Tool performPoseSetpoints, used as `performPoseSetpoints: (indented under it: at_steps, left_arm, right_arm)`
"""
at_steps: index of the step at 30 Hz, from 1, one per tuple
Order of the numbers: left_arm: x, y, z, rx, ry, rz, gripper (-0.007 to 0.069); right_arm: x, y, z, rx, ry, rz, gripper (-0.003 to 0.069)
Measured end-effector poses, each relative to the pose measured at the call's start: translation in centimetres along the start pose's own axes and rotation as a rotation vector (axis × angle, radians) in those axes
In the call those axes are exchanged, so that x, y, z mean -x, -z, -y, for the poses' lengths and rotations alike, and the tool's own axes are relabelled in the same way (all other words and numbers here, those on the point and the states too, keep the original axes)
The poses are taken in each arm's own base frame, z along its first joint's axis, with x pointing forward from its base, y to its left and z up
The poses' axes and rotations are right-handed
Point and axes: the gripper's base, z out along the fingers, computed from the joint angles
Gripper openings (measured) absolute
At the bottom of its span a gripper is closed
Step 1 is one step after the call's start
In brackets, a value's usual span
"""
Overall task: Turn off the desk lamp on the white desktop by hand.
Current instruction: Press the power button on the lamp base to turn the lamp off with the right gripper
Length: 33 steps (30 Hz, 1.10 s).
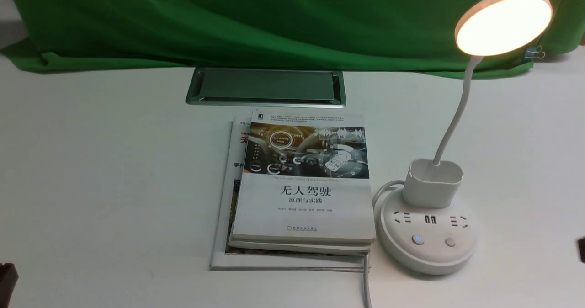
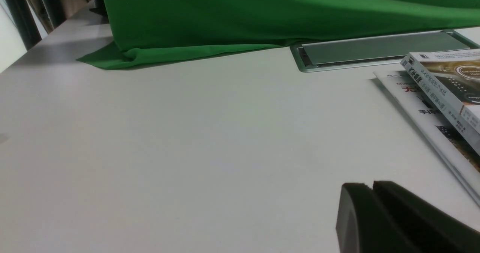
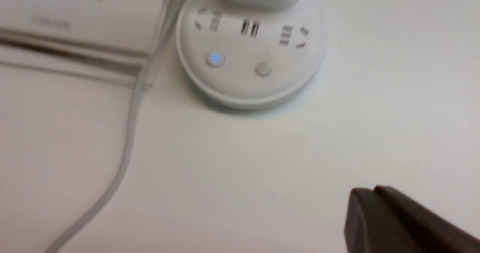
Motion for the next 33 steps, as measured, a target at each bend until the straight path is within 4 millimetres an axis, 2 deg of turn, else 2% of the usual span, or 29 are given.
performPoseSetpoints:
  at_steps: [5, 9, 16, 22, 33]
  left_arm:
    - [0.0, 0.0, 0.0, 0.0, 0.0, 0.0, 0.002]
    - [0.0, 0.0, 0.0, 0.0, 0.0, 0.0, 0.002]
    - [0.0, 0.0, 0.0, 0.0, 0.0, 0.0, 0.002]
    - [0.0, 0.0, 0.0, 0.0, 0.0, 0.0, 0.002]
    - [0.0, 0.0, 0.0, 0.0, 0.0, 0.0, 0.002]
  right_arm:
    - [3.0, -5.2, -1.1, 0.026, 0.062, -0.134, 0.0051]
    - [4.2, -9.1, -1.8, 0.032, 0.089, -0.213, 0.0051]
    - [6.0, -14.3, -1.9, 0.023, 0.088, -0.289, 0.0051]
    - [7.1, -16.2, -2.0, 0.021, 0.086, -0.3, 0.0051]
    - [7.2, -17.1, -2.3, 0.057, 0.072, -0.313, 0.0033]
